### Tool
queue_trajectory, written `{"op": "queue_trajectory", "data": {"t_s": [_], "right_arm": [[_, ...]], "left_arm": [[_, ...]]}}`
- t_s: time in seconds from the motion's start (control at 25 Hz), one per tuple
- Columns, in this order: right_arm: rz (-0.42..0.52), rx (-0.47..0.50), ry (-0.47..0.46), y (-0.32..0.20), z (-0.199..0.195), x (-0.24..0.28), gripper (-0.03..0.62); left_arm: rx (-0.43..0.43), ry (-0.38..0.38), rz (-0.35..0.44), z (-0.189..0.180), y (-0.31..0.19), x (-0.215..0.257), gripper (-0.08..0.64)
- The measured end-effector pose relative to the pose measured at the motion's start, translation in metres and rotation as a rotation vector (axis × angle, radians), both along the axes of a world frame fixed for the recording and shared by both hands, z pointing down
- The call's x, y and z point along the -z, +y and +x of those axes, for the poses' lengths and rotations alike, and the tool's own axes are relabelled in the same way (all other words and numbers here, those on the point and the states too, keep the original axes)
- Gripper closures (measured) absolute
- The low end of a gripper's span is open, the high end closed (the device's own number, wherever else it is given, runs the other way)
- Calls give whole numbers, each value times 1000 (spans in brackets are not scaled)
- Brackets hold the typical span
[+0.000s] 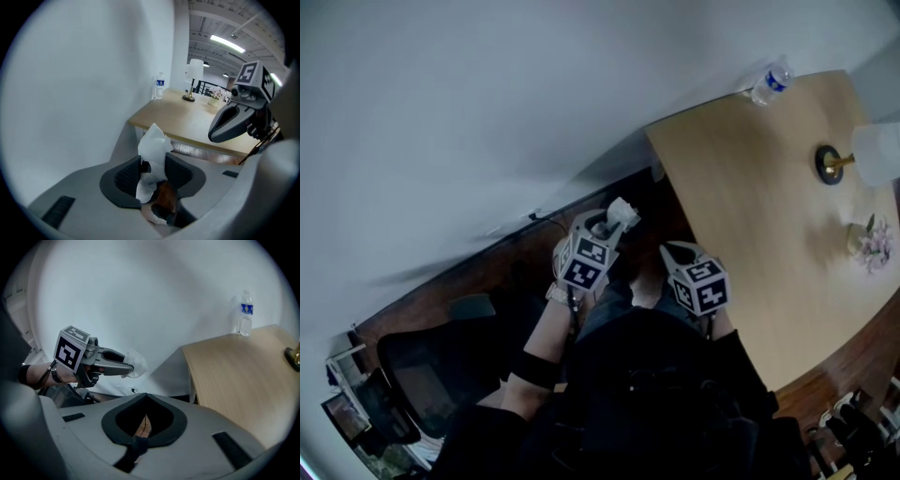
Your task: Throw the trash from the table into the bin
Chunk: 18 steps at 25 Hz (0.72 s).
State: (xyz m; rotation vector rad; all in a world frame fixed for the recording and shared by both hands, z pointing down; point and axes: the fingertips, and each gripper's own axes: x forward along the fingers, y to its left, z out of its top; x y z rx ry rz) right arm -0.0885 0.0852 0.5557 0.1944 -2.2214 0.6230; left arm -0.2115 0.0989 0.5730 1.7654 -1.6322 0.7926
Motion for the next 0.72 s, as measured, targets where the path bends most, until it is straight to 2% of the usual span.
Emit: {"op": "queue_trajectory", "data": {"t_s": [0.12, 0.24, 0.36, 0.52, 0.72], "right_arm": [[-10, 17, 21, 7, -3, -7, 584], [-23, 25, 53, 13, -3, -20, 584], [-39, 29, 86, 15, -4, -42, 584], [-61, 20, 123, 13, -9, -80, 584], [-134, -25, 145, 17, -17, -129, 584]], "left_arm": [[42, 14, -23, -9, 9, -26, 396], [90, 25, -75, -18, 20, -76, 396], [100, 30, -123, -22, 23, -135, 394], [108, 57, -143, -25, 18, -203, 394], [127, 54, -194, -32, 17, -289, 393]]}}
